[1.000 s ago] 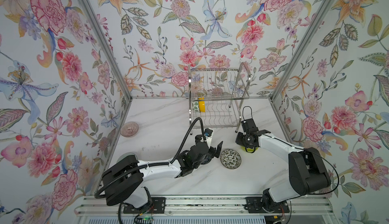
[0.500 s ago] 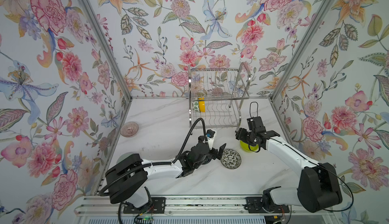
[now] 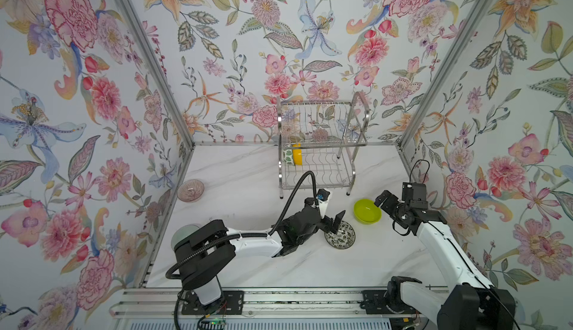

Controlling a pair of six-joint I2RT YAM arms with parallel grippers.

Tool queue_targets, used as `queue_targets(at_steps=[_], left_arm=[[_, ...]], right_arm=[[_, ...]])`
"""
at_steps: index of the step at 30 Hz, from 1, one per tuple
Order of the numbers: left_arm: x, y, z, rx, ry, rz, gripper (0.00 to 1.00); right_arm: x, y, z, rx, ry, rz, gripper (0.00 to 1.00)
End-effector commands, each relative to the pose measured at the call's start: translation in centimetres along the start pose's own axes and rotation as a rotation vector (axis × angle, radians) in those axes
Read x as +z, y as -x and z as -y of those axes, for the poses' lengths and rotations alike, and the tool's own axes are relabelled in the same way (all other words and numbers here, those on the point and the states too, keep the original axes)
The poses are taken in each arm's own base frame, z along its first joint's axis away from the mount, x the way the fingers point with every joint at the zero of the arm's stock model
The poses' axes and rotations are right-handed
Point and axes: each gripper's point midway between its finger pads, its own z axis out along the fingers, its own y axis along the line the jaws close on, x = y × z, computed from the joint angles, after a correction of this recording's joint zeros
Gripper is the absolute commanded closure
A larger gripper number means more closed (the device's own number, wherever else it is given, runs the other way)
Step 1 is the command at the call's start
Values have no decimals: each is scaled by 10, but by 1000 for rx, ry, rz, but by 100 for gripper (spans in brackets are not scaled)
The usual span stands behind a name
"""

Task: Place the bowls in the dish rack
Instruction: 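Grip the lime-green bowl rim with the right gripper and lift it, then carry the lime-green bowl toward the left gripper while the left gripper approaches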

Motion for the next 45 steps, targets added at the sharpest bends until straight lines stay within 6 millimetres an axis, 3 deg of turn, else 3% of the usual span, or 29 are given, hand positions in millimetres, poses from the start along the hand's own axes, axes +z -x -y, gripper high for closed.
queue_targets(at_steps=[1,4,15,18,22,24,30,31,36,41,45], left_arm=[[4,-2,6,-40,-12,1,1],[2,-5,5,-46,-12,-10,1],[-12,-15,-3,-72,-1,-31,1],[-13,-14,1,-103,-28,-20,1],[-13,-13,4,-173,-49,-9,1],[-14,-13,6,-201,-63,-17,1],[-23,-2,11,-205,-58,-93,1],[-32,15,12,-212,-58,-72,1],[-51,39,5,-204,-26,-59,1],[-65,67,-3,-166,35,-70,1],[-70,91,-20,-208,60,-77,1]], right_arm=[[18,-19,0,12,25,-80,13],[31,-27,5,1,-6,-112,26],[61,-53,18,-2,-22,-176,52],[68,-57,14,17,10,-190,64],[71,-54,9,32,31,-176,87],[69,-51,5,26,33,-165,92],[34,-34,-11,20,82,-77,96],[25,-30,-14,14,88,-51,97],[-20,-1,-42,-29,164,67,100],[-65,16,-98,-114,266,182,100],[-85,17,-145,-226,326,261,100]])
